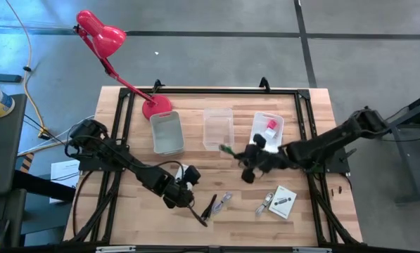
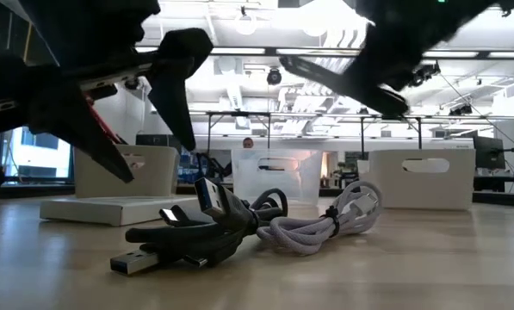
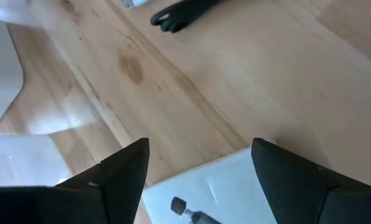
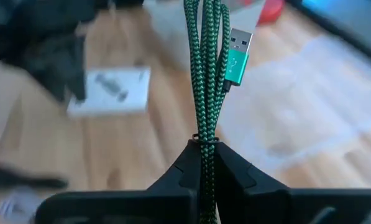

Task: Pick and place items into bin
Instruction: Put the green USB cable into the transparent bin

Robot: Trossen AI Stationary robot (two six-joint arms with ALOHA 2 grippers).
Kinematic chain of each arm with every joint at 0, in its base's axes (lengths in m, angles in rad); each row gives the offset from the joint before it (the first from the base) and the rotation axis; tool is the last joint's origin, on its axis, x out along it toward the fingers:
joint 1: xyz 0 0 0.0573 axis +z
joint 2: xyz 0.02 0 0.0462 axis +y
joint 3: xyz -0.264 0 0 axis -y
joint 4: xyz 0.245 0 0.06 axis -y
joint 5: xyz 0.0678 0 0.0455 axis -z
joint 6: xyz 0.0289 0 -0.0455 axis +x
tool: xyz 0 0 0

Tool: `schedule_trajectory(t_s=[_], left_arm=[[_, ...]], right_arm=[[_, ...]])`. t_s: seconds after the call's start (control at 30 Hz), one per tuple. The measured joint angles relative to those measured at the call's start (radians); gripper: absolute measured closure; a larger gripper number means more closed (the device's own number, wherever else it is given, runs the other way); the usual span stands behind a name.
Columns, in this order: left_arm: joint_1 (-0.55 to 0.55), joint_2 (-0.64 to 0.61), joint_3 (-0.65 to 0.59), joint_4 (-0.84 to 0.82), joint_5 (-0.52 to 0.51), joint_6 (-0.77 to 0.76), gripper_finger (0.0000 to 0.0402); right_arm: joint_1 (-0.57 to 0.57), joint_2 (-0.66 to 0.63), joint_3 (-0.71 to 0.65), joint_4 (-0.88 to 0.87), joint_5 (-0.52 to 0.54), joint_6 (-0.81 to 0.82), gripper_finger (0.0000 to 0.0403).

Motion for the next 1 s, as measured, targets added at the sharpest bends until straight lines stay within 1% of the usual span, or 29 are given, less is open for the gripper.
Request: schedule_trajectory(t_s=[0.07,0.17,0.27,0.47,0.57,0.77,0.87,1.0], left_arm=[[-0.001,-0.003,0.001,0.018,-0.017,0.0,0.0131],[-0.006,-0.013,-0.001,0.015,-0.027,0.001,0.0131],[-0.006,-0.019,0.0,0.022,-0.032,0.002,0.0131],[-0.01,-0.039,0.0,0.021,-0.047,0.006,0.0131],[-0.021,-0.04,0.0,0.018,-0.069,0.011,0.0131],[-0.027,-0.04,0.0,0.006,-0.077,0.007,0.013],[-0.026,-0.04,0.0,0.0,-0.088,0.004,0.013],[-0.026,-0.04,0.0,-0.003,-0.091,0.004,0.013]], right_arm=[[-0.049,-0.02,0.0,0.039,-0.012,-0.031,0.039],[-0.128,-0.027,0.0,0.092,-0.037,-0.059,0.0374],[-0.212,-0.018,0.0,0.156,-0.092,-0.067,0.0366],[-0.357,0.049,0.0,0.321,-0.221,-0.077,0.039],[-0.414,0.1,0.0,0.39,-0.274,-0.061,0.0389],[-0.495,0.214,0.0,0.498,-0.323,-0.002,0.0362],[-0.516,0.27,0.003,0.563,-0.343,0.021,0.0369],[-0.527,0.345,0.071,0.544,-0.344,0.033,0.0389]])
